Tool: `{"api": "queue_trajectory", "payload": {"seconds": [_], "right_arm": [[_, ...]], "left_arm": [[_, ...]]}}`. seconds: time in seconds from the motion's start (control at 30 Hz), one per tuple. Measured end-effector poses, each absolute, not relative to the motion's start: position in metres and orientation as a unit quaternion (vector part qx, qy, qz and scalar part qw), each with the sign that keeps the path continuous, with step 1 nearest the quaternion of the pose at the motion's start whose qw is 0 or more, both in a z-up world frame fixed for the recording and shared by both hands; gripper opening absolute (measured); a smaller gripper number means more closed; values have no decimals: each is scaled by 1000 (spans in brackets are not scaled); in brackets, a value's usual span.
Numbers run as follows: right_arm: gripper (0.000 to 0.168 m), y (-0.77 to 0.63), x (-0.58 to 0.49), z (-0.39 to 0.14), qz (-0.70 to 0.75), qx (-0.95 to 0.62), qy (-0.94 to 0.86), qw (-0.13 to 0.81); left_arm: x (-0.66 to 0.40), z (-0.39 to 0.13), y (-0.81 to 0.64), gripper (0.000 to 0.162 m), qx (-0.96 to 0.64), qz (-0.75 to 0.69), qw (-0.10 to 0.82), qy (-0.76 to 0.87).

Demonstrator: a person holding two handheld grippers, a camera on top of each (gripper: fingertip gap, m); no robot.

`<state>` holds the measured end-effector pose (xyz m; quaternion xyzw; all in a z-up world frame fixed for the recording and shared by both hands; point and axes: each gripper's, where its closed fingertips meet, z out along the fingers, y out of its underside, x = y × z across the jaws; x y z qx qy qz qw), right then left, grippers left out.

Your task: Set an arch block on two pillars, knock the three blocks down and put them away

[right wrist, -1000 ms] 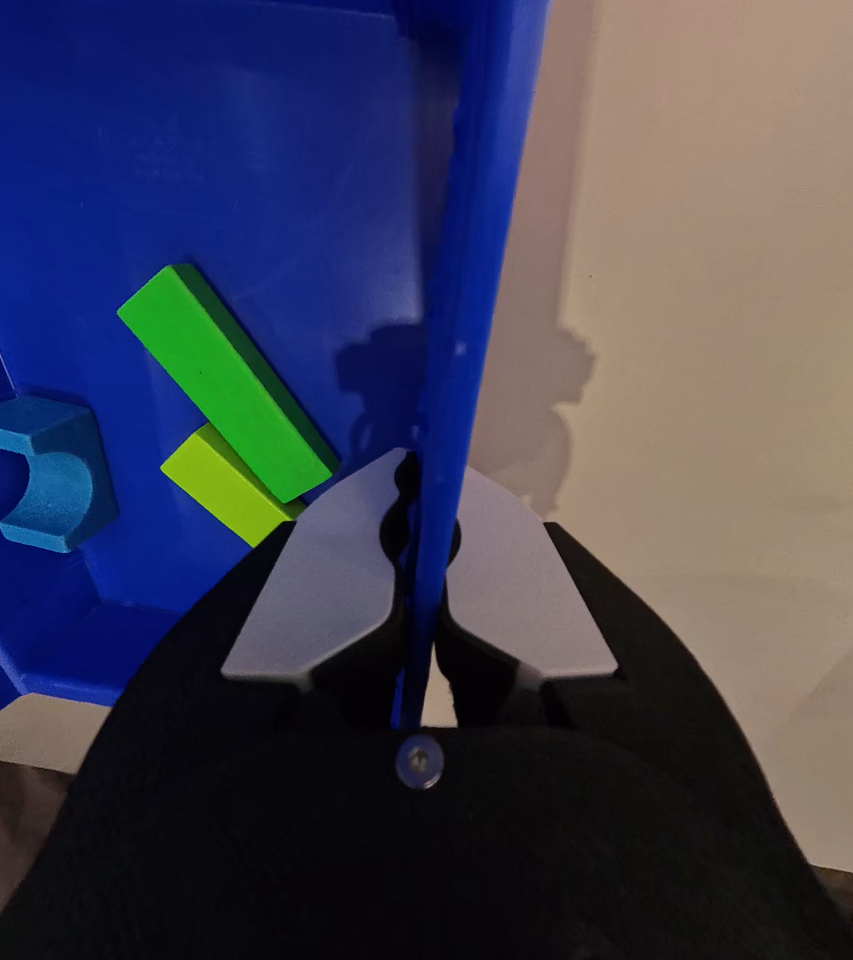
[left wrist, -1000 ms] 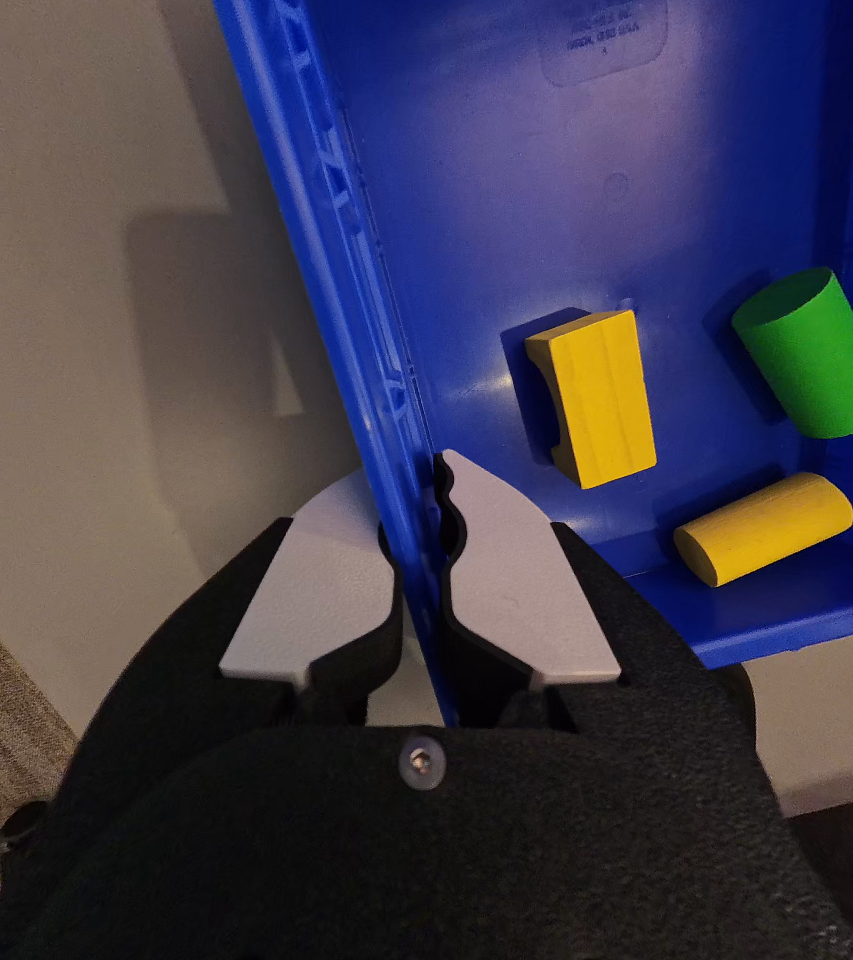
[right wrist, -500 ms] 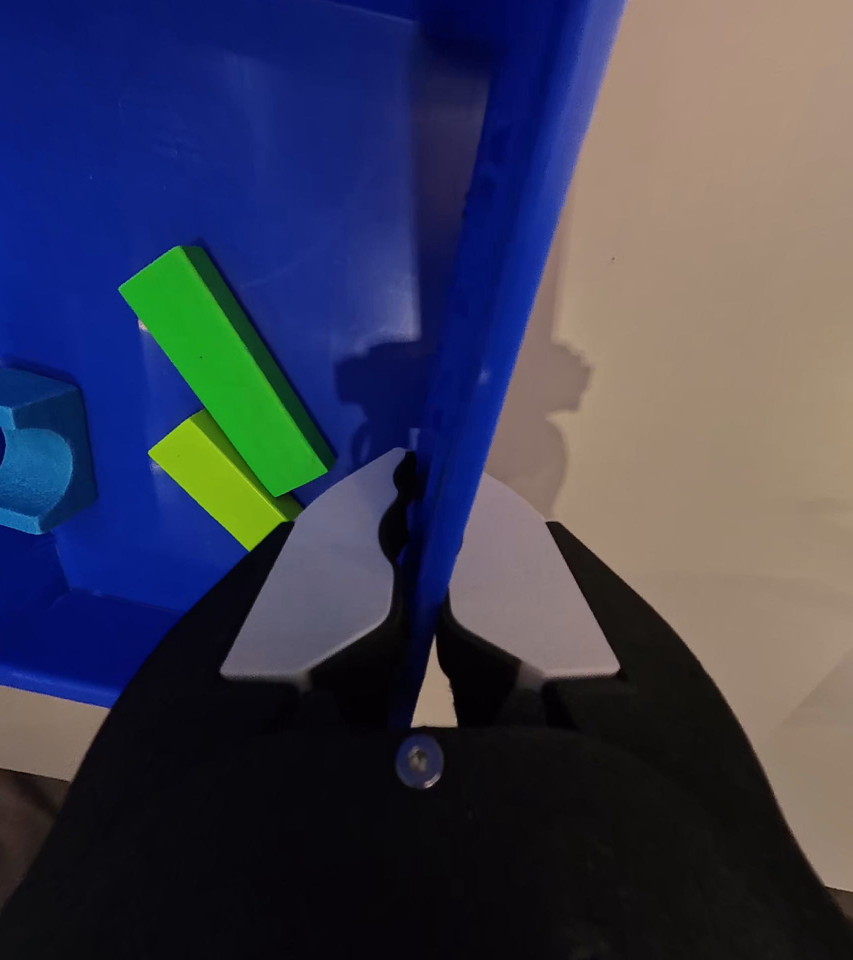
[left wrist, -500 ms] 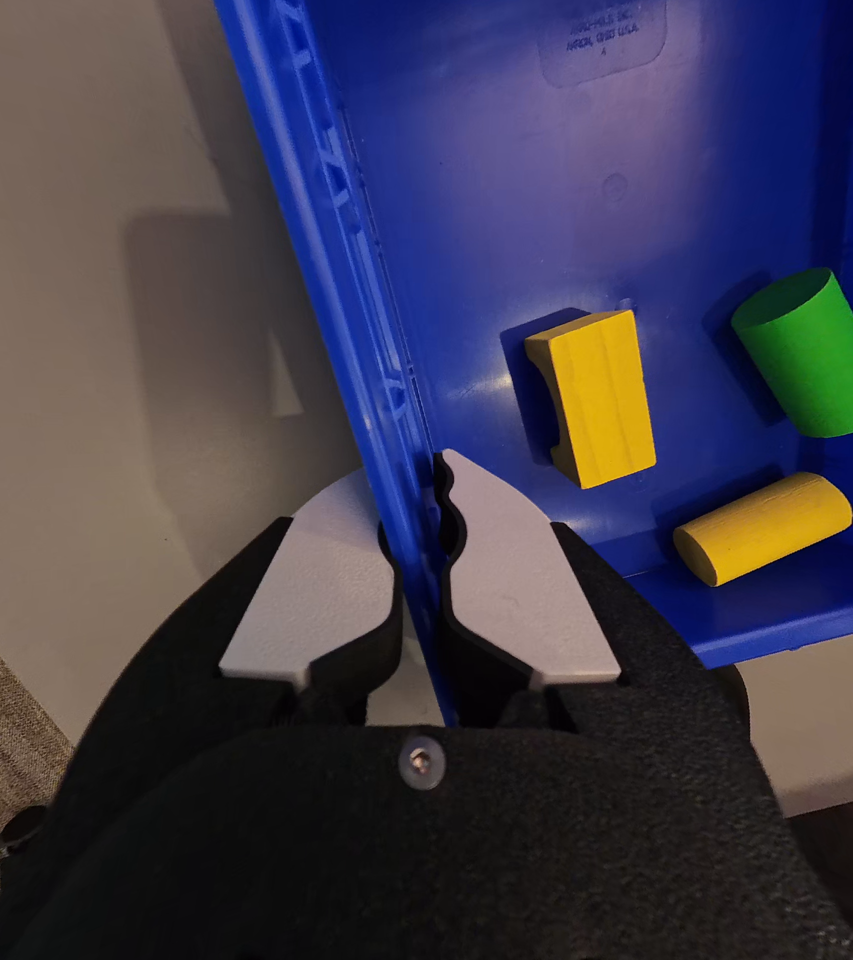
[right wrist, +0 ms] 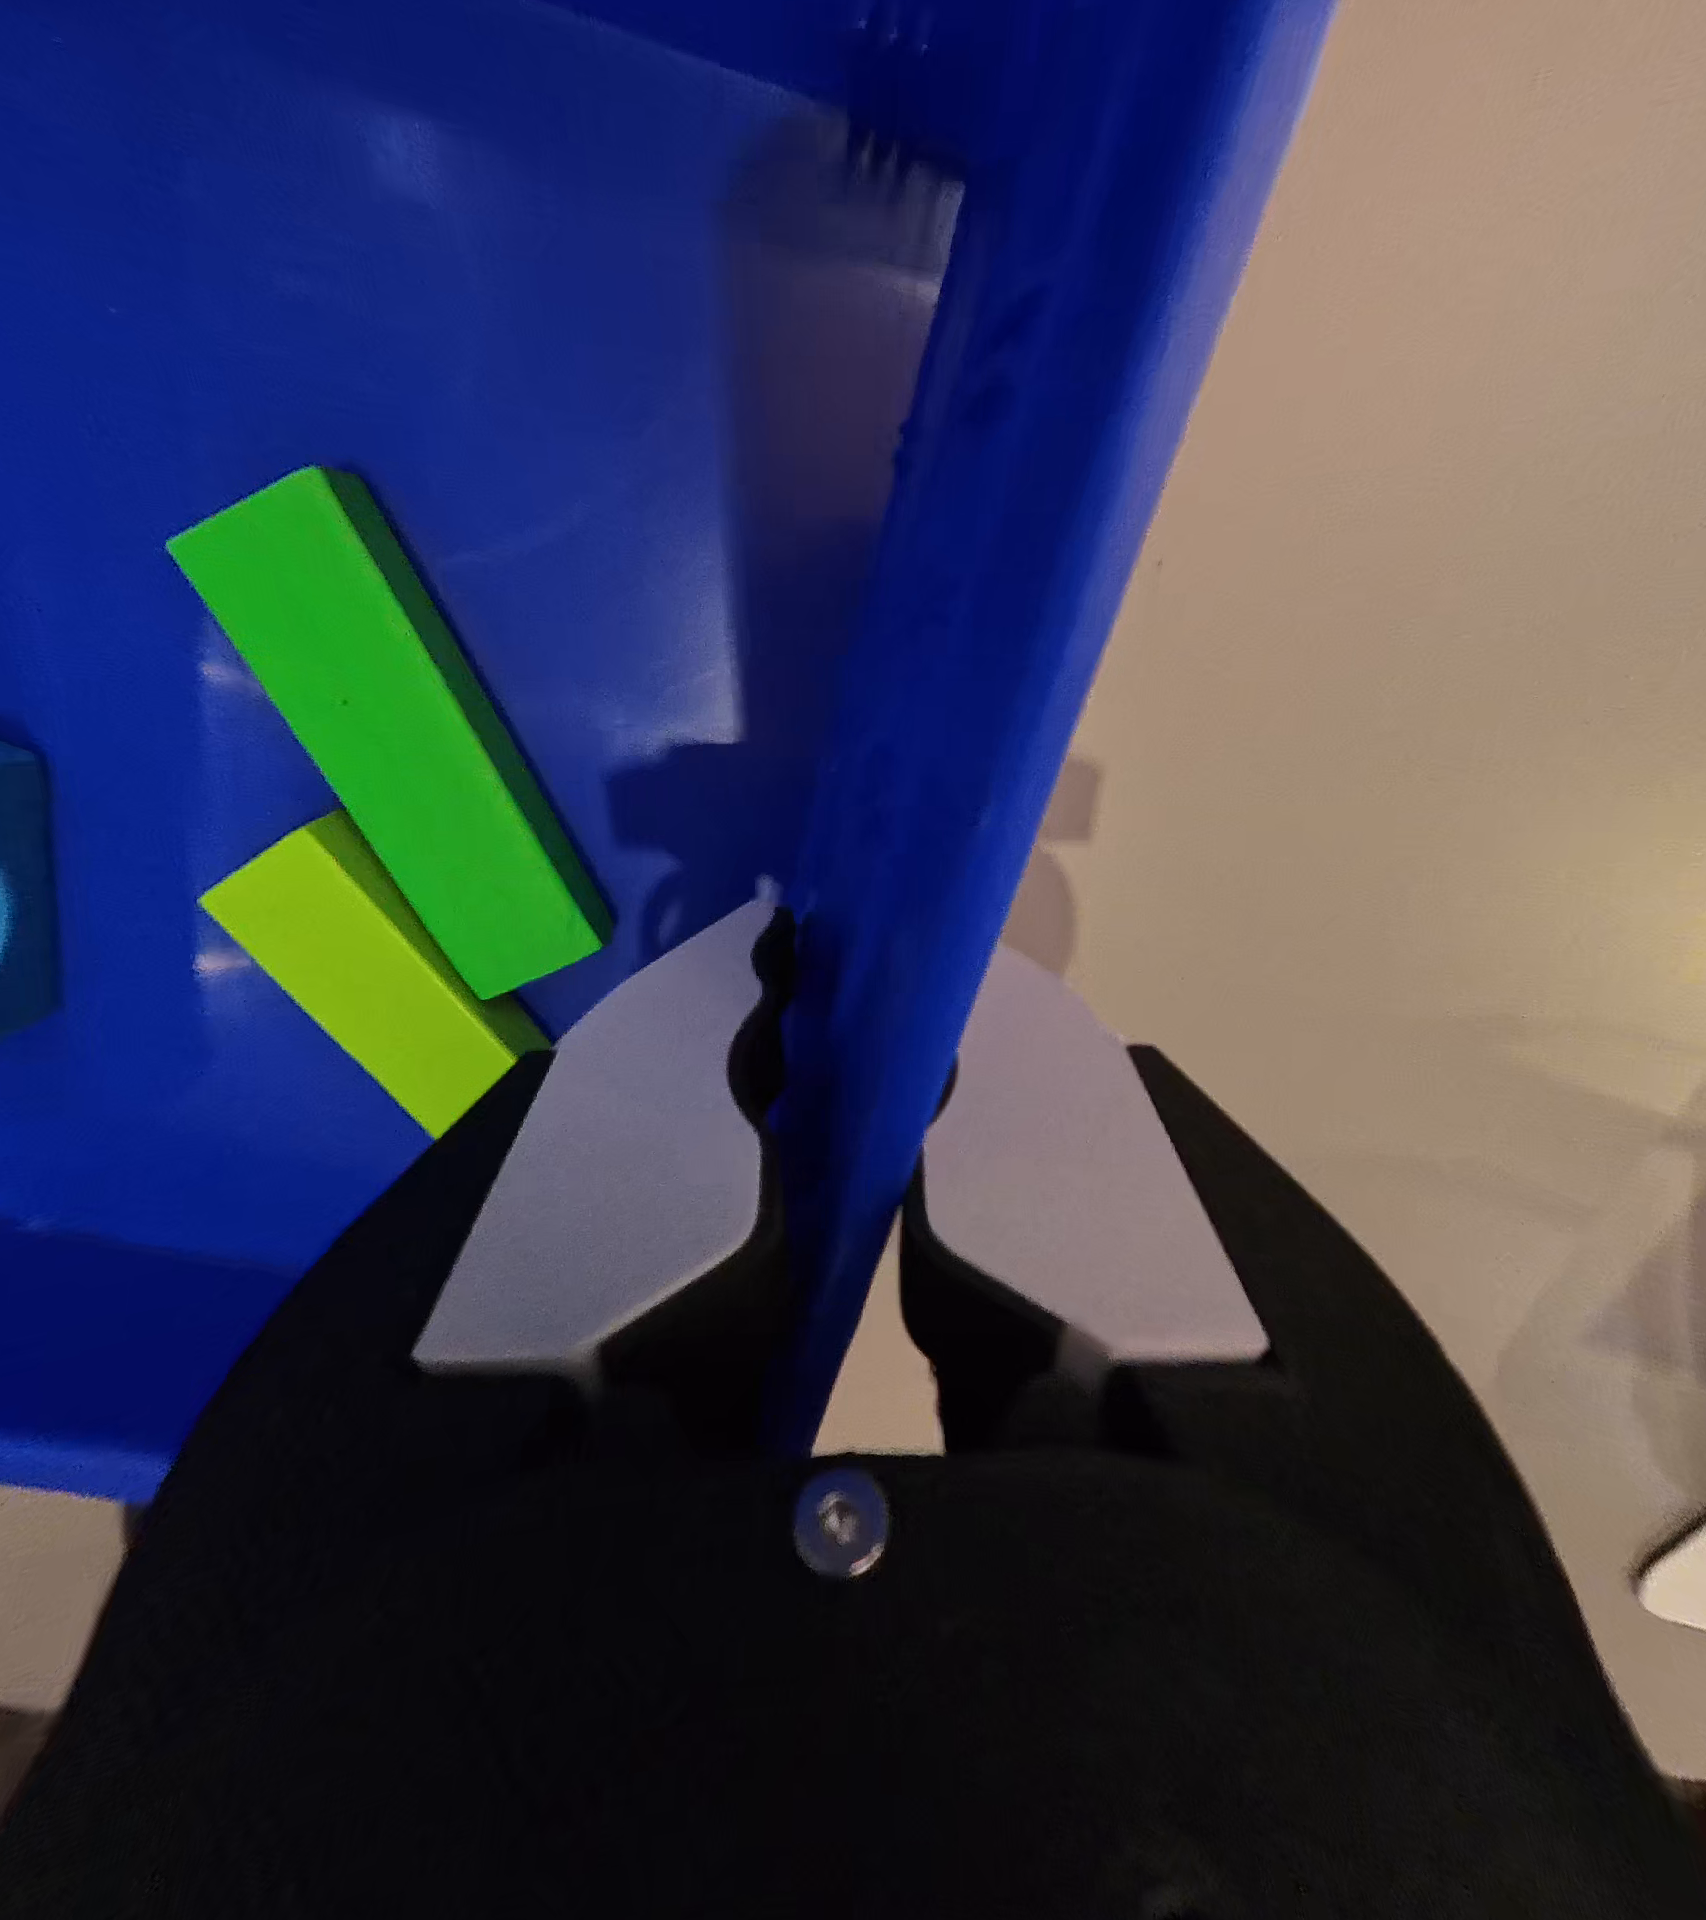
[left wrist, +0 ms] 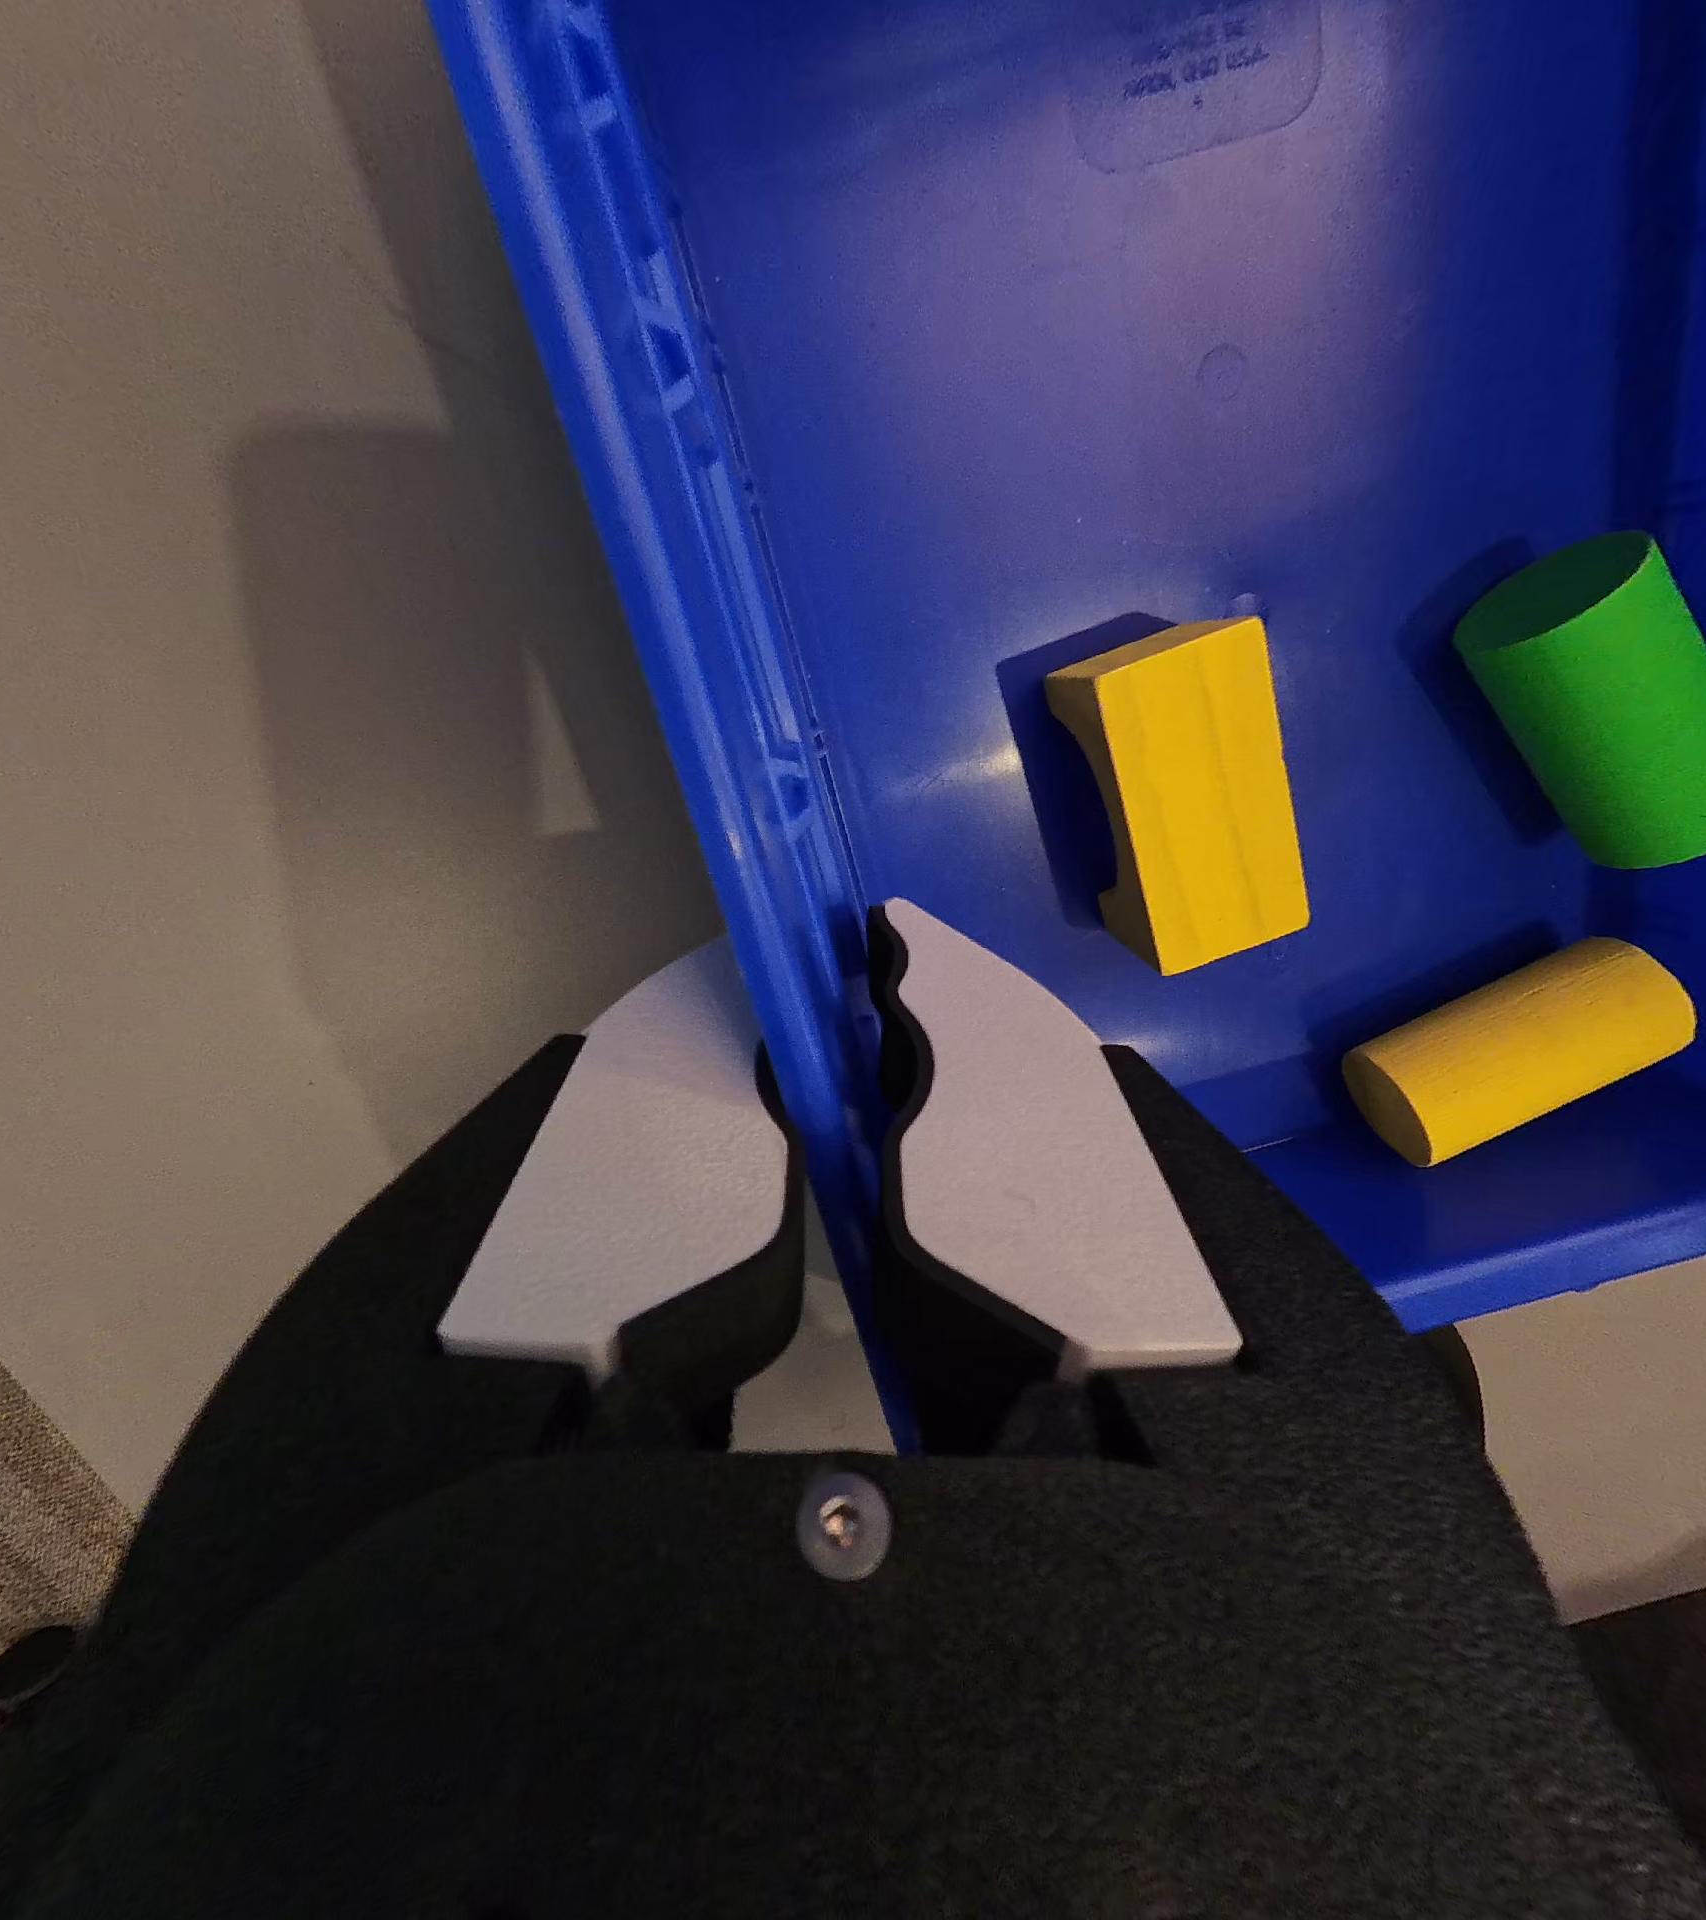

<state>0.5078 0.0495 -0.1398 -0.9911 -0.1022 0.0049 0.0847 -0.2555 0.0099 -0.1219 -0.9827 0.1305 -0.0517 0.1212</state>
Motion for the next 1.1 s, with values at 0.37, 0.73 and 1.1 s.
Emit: {"api": "queue_trajectory", "payload": {"seconds": [0.37,0.73,1.1], "right_arm": [[33,77,511,-64,-94,-944,-96,301],[47,88,454,48,-57,-804,-105,583],[68,61,376,142,121,-643,-132,745]], "left_arm": [[-260,-106,7,18,-979,-62,148,123],[-257,33,0,19,-903,-37,411,123],[-200,173,-31,53,-664,-92,725,160]]}}
